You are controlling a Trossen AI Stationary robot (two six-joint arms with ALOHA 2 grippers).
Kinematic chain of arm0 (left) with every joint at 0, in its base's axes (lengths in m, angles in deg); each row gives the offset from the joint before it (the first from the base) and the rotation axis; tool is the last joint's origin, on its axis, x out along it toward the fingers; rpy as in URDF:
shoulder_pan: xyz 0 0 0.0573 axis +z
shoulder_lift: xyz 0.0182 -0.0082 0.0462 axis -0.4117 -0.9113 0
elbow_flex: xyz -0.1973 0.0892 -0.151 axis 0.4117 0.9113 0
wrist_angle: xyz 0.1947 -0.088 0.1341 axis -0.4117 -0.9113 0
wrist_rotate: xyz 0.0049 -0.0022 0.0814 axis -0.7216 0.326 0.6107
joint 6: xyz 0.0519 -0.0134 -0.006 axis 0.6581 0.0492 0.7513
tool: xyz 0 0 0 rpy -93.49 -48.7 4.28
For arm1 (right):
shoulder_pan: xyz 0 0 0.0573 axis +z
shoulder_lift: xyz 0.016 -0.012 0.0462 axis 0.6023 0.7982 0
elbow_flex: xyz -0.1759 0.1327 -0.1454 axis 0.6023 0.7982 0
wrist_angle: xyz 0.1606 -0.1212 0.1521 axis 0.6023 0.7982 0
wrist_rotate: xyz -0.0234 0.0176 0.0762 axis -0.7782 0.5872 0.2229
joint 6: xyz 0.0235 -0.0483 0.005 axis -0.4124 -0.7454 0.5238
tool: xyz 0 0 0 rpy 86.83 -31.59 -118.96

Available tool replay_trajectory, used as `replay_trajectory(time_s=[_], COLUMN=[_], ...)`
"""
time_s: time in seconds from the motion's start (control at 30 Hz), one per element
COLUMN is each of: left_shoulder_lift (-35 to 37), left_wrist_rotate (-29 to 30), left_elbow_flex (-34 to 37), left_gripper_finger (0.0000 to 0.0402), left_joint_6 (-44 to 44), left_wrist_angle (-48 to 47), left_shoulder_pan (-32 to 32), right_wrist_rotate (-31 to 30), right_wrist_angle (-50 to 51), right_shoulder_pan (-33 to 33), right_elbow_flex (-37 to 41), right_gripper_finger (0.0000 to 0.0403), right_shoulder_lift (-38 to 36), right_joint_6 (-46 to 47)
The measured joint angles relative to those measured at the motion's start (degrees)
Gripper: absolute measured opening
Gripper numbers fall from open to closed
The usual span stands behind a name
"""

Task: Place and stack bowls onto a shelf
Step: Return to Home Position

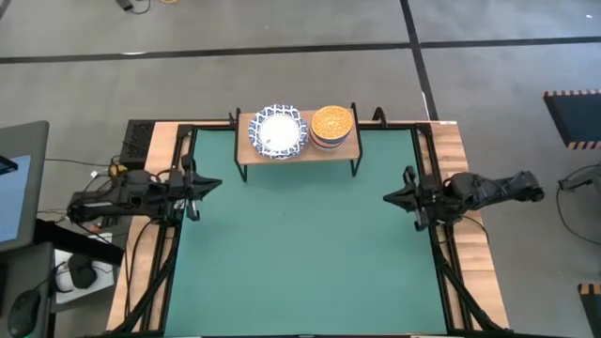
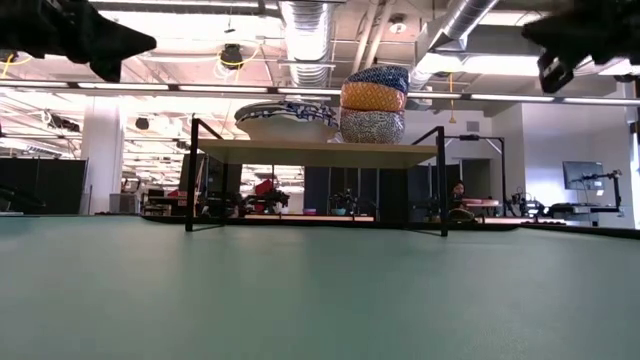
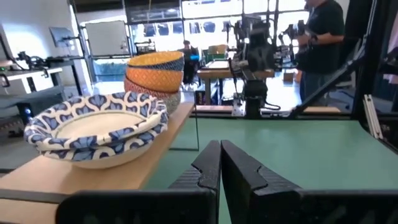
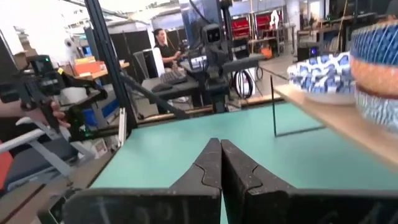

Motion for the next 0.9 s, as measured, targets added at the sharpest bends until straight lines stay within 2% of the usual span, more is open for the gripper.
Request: replay_trajectory(time_s=[0.2,0.37,0.53,0.9], left_shoulder_lift=[-0.4,-0.3,-0.3,-0.3], left_wrist_rotate=[-0.8,-4.2,-7.7,-7.6], left_elbow_flex=[6.4,10.5,11.8,11.8], left_gripper_finger=[0.0,0.0,0.0,0.0], left_joint_6=[-2.4,-5.3,-5.9,-2.6], left_wrist_angle=[9.6,14.4,14.2,11.9], left_shoulder_pan=[0.0,0.0,0.0,0.0], right_wrist_rotate=[0.0,1.0,1.3,1.3], right_wrist_angle=[-0.1,-4.2,-5.6,-7.5], right_shoulder_pan=[0.0,0.0,-0.3,-0.2], right_elbow_flex=[2.3,3.8,5.8,10.6], right_gripper_finger=[0.0023,0.0021,0.0022,0.0022], right_shoulder_lift=[-1.0,-3.1,-5.9,-8.0], right_joint_6=[0.1,-2.4,-2.9,-2.9])
